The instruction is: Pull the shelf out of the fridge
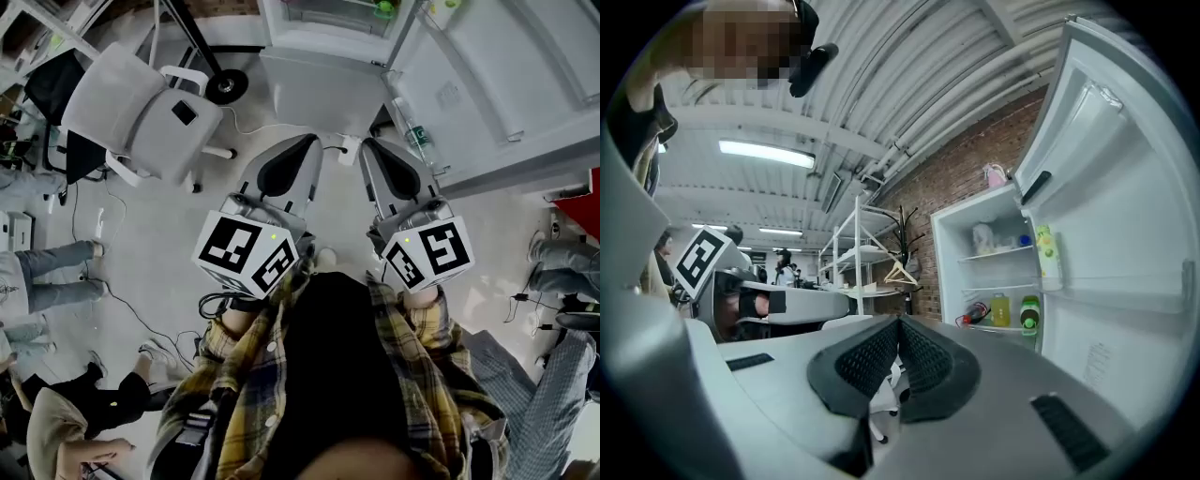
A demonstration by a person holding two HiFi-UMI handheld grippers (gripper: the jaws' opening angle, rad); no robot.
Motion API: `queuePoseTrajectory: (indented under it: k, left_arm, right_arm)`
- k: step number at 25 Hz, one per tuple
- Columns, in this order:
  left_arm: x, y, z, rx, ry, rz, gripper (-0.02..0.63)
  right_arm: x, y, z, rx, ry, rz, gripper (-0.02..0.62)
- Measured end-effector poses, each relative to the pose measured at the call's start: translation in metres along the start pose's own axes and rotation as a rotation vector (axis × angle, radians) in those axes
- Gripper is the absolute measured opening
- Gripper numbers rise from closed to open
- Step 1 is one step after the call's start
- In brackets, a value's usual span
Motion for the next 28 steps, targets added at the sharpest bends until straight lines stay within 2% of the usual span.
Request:
queuePoseTrajectory:
  k: [10,15,21,28]
  left_arm:
    - [-0.009,0.011,0.010,-0.001,-0.067,0.012,0.005]
    - [0.000,0.011,0.011,0.000,-0.089,0.025,0.005]
    - [0.030,0.004,0.010,0.005,-0.095,0.018,0.003]
    - [0.099,-0.020,-0.004,-0.004,-0.074,0.018,0.005]
  right_arm:
    - [-0.004,0.014,0.013,0.020,-0.048,-0.049,0.019]
    - [-0.002,0.018,0.002,0.040,-0.074,-0.074,0.020]
    - [0.005,0.023,-0.031,0.063,-0.084,-0.059,0.019]
    - [0.012,0.018,-0.101,0.063,-0.063,-0.054,0.020]
Point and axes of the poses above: the fingertips, and each gripper's own axes: z backward along the fingers, x to its left, y out of its underside, the point moved 5 cm from there along z, backward along the fingers, and after that the axes turned 4 degrees about y, right-handed, at the moved point
